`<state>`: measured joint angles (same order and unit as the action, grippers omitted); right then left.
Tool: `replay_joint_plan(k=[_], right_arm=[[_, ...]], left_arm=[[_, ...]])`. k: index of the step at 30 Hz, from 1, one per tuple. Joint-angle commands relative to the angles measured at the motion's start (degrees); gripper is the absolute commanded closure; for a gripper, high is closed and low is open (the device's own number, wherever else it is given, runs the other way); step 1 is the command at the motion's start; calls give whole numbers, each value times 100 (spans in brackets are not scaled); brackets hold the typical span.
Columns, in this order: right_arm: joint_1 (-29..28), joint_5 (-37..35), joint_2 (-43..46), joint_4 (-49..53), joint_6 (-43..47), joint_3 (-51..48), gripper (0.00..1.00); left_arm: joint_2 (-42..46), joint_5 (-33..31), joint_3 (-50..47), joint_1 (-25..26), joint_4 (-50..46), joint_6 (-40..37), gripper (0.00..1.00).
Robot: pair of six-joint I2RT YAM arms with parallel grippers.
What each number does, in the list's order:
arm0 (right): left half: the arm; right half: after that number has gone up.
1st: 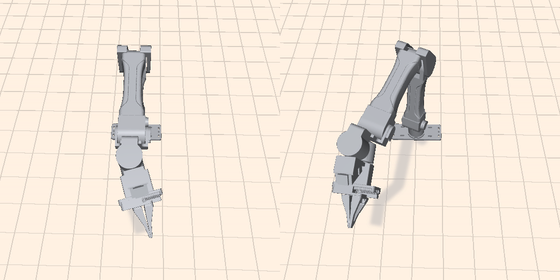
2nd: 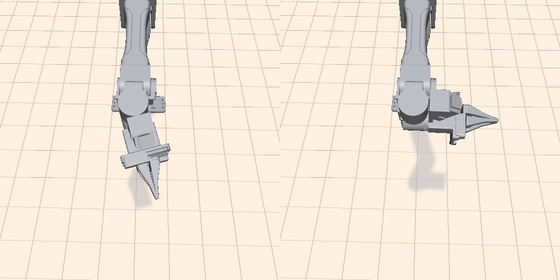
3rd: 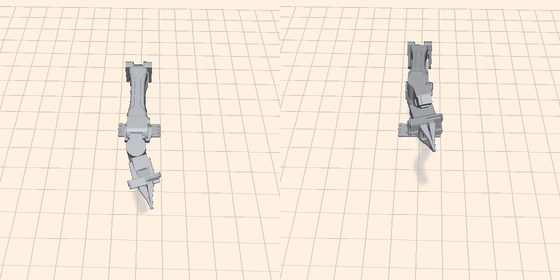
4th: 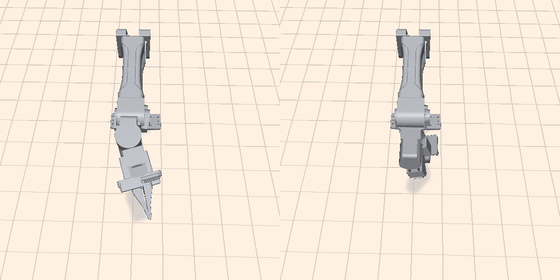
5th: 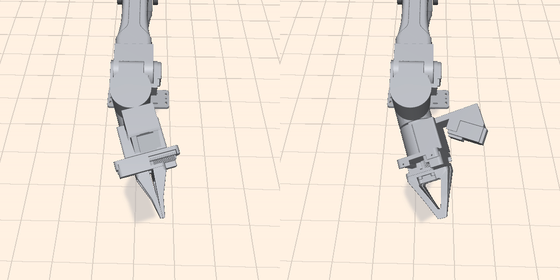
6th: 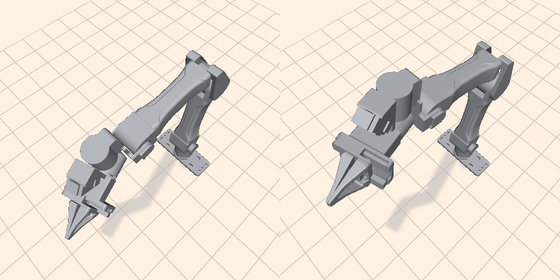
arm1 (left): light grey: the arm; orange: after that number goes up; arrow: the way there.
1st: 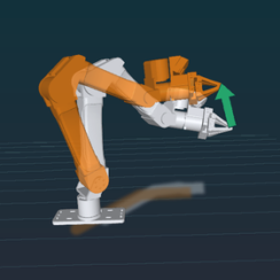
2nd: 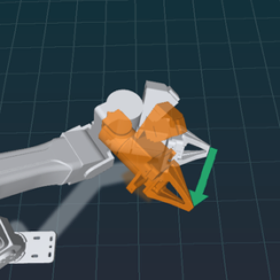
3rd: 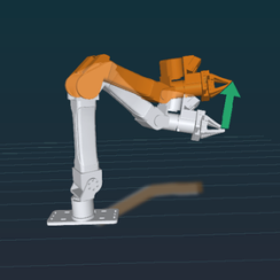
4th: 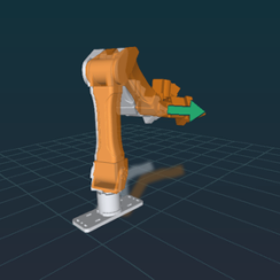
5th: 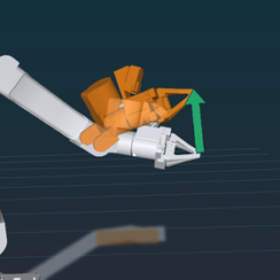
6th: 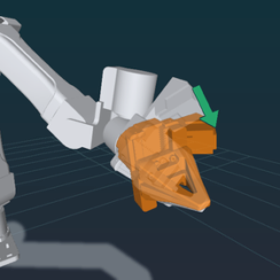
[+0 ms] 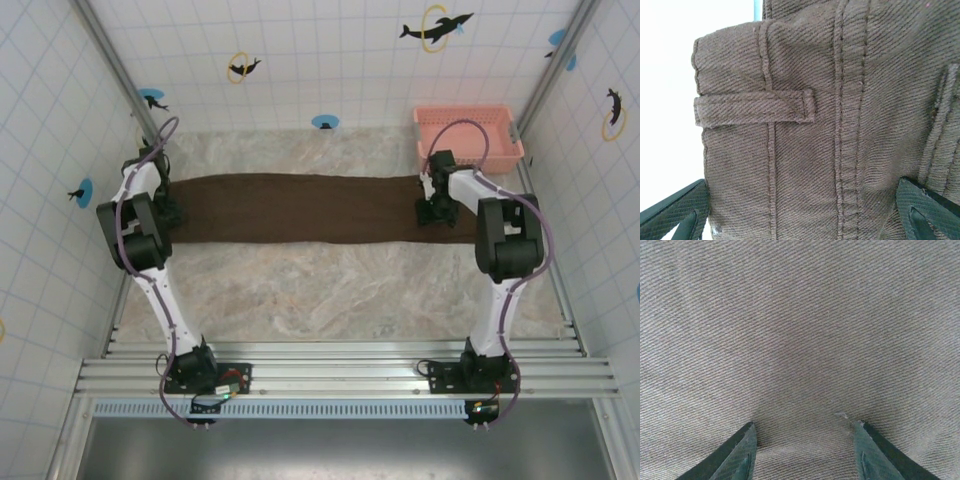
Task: Roll up the long pants
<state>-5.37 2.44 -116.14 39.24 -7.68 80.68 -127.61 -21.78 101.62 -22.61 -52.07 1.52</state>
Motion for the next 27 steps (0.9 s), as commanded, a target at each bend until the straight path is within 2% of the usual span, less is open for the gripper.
replay_joint_plan(k=[1, 6, 10, 13, 17, 22, 27], right_arm=[[282, -167, 94, 553, 98, -533, 46], [600, -102, 604, 538, 311, -1059, 45], [805, 44, 1168, 381, 80, -1310, 43], [1049, -31, 1802, 110, -214, -1694, 38], [1654, 189, 2708, -287, -721, -2336, 35], [2412, -207, 3620, -124, -790, -2665, 30], [3125, 265, 3709, -118, -886, -2810, 30]], left_arm=[[393, -81, -493, -119, 183, -33, 3], [882, -75, -828, -121, 310, -37, 3], [1302, -54, -1118, 25, 493, -7, 3], [1527, -338, -1180, 499, 516, -30, 3], [1587, -825, -1032, 1541, 322, -57, 3], [1191, -452, -562, 2306, -165, 143, 3], [993, -12, -321, 2450, -231, 208, 3]])
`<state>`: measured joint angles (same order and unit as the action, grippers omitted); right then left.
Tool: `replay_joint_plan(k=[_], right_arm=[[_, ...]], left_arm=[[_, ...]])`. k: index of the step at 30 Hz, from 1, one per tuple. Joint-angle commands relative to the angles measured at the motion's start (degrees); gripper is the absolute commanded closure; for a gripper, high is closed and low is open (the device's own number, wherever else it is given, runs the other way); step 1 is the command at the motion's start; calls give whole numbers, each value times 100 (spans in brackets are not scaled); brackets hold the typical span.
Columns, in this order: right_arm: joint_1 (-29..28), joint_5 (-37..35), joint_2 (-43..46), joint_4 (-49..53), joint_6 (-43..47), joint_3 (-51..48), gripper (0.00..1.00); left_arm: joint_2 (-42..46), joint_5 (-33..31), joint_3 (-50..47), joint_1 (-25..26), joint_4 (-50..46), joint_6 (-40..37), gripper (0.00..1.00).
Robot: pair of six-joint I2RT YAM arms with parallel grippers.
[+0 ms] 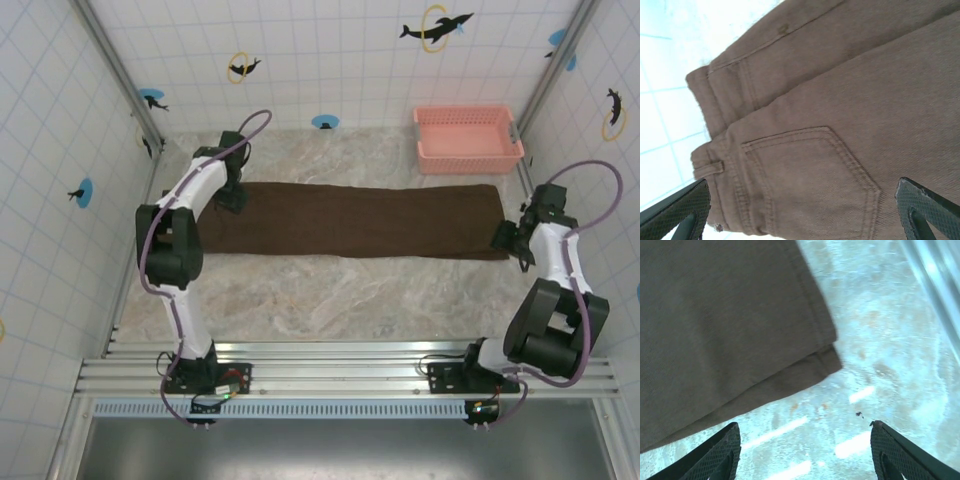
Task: Roll up the long pants
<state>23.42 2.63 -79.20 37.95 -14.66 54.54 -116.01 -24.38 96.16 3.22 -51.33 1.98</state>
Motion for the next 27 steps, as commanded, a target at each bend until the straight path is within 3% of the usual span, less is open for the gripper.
replay_joint_plan(k=[1, 6, 18, 27], right_arm=[[353, 382, -12, -81, -251, -246, 30], [694, 819, -411, -311, -389, -301, 30], [689, 1045, -1335, -1020, -651, -285, 32], [625, 1249, -1875, -1701, -1035, -245, 35]], left_arm=[[-176, 274, 226, -128, -275, 129, 3], [-356, 427, 385, -124, -359, 97, 3], [-390, 1234, 435, 219, -501, 356, 3], [-338, 1354, 351, 748, -567, 391, 3]])
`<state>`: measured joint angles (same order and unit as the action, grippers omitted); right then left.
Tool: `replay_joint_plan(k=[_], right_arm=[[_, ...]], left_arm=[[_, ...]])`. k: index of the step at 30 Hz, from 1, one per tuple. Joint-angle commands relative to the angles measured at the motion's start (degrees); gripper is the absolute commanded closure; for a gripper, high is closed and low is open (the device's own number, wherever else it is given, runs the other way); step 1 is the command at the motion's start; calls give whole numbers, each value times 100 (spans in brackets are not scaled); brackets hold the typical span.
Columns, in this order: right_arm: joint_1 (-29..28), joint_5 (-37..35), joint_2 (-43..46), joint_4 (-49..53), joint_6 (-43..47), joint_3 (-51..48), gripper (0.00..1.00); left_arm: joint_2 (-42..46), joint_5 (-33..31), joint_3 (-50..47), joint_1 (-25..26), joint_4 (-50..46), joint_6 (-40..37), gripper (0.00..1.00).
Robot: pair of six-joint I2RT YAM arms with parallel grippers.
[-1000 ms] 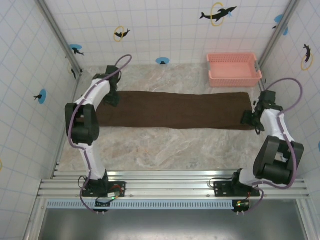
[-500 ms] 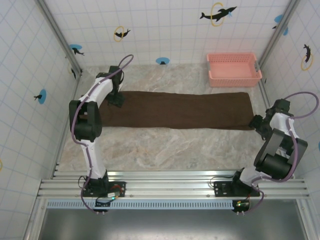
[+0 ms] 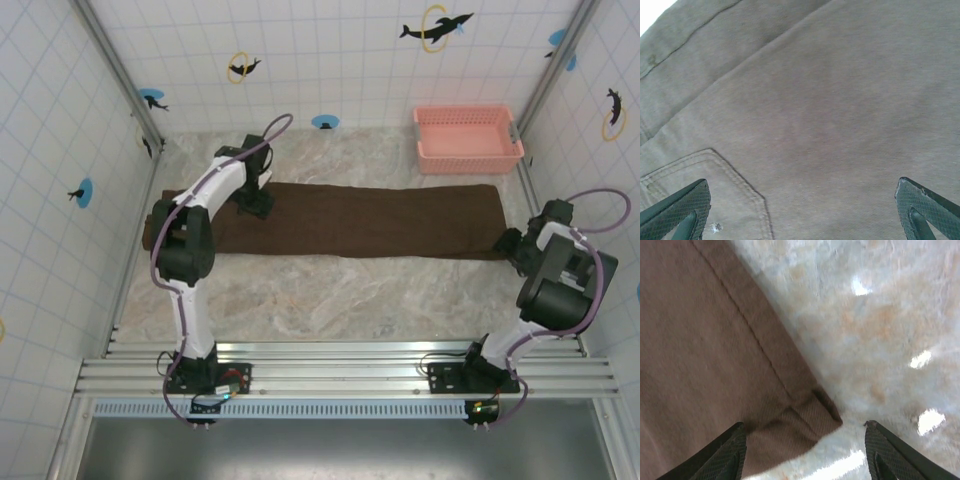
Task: Roll up the long pants
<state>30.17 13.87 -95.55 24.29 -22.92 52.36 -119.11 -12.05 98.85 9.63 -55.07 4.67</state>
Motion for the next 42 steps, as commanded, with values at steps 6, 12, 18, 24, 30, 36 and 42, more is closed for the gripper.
replay_joint_plan(k=[6, 12, 18, 24, 30, 36, 42], right_arm=[[-112, 246, -428, -754, -418, -52, 35], [-203, 607, -941, -887, -549, 136, 54], [-212, 796, -892, -1223, -862, -12, 92], [-185, 1023, -284, -1144, -906, 2, 100], [-111, 997, 876, -743, -1061, 209, 100], [-169, 1407, 1495, -518, -1099, 613, 100], [-228, 1565, 1654, -137, -892, 1075, 100]], left_arm=[[52, 131, 58, 254, -224, 131, 3], [-25, 356, 176, 372, -354, 181, 3], [-159, 682, 398, 730, -410, 302, 3], [-531, 1113, 713, 1201, -386, 609, 3], [-1166, 818, 969, 1351, -417, 632, 3], [-1525, 939, 1532, 1365, -612, 659, 3], [-1879, 1745, 1840, 1505, -558, 1154, 3]])
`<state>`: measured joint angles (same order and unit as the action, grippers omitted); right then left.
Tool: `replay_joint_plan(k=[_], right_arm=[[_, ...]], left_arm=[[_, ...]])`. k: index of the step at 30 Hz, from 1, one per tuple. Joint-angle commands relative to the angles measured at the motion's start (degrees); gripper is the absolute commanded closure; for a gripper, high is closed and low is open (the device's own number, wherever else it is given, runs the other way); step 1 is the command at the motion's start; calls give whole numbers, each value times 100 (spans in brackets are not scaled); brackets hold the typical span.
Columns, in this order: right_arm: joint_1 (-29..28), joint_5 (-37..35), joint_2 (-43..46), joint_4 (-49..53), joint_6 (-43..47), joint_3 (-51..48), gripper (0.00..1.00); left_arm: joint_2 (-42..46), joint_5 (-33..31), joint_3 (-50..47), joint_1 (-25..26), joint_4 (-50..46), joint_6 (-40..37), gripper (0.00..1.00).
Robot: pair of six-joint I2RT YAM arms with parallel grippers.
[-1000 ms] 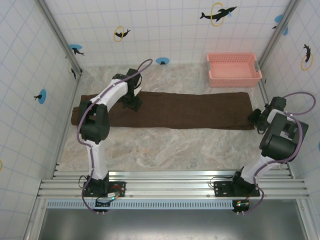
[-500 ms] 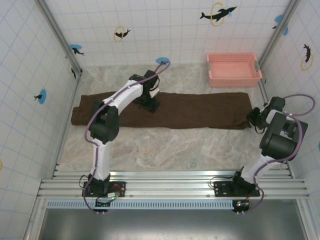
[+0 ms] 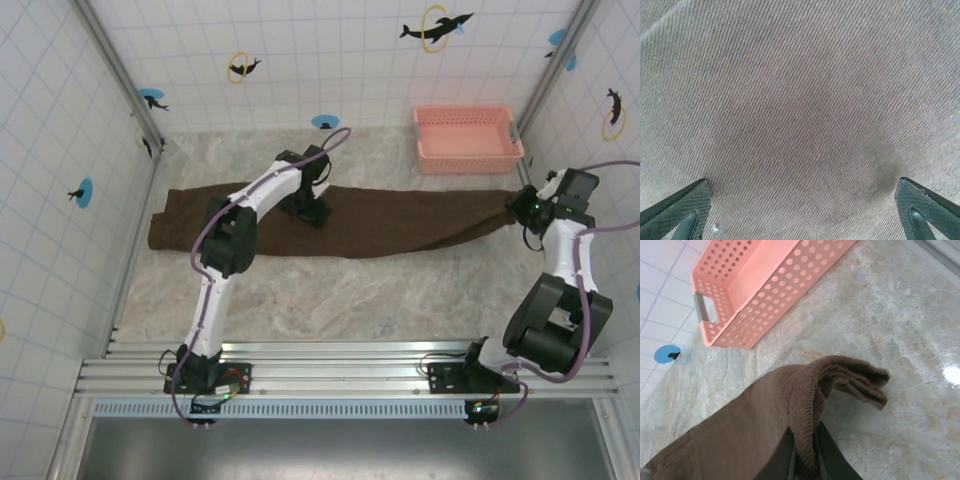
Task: Roll up the long pants
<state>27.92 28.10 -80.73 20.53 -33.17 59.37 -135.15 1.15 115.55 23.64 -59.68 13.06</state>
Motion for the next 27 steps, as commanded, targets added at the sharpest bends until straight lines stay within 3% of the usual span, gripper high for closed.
replay_joint_plan(k=[1, 13, 15, 17, 19, 22, 27], right_arm=[[-2, 192, 155, 331, 203, 496, 100], [110, 768, -149, 409, 219, 1577, 100], [93, 885, -205, 356, 221, 1823, 100], [68, 911, -287, 486, 276, 2145, 100], [48, 976, -387, 670, 362, 2462, 100], [-3, 1128, -524, 756, 308, 2824, 100], [-501, 1311, -685, 1137, 354, 3486, 100]], left_arm=[[-305, 522, 208, 161, -103, 360, 3], [-750, 1696, 561, 1167, 390, 1334, 3], [-934, 2338, 818, 1345, 602, 1544, 3], [-1244, 2491, 1406, 1532, 550, 1753, 3], [-1484, 2461, 1842, 1613, 548, 1907, 3], [-1580, 2924, 1912, 1616, 982, 2320, 3], [-1152, 3181, 1899, 1489, 1294, 2482, 3]])
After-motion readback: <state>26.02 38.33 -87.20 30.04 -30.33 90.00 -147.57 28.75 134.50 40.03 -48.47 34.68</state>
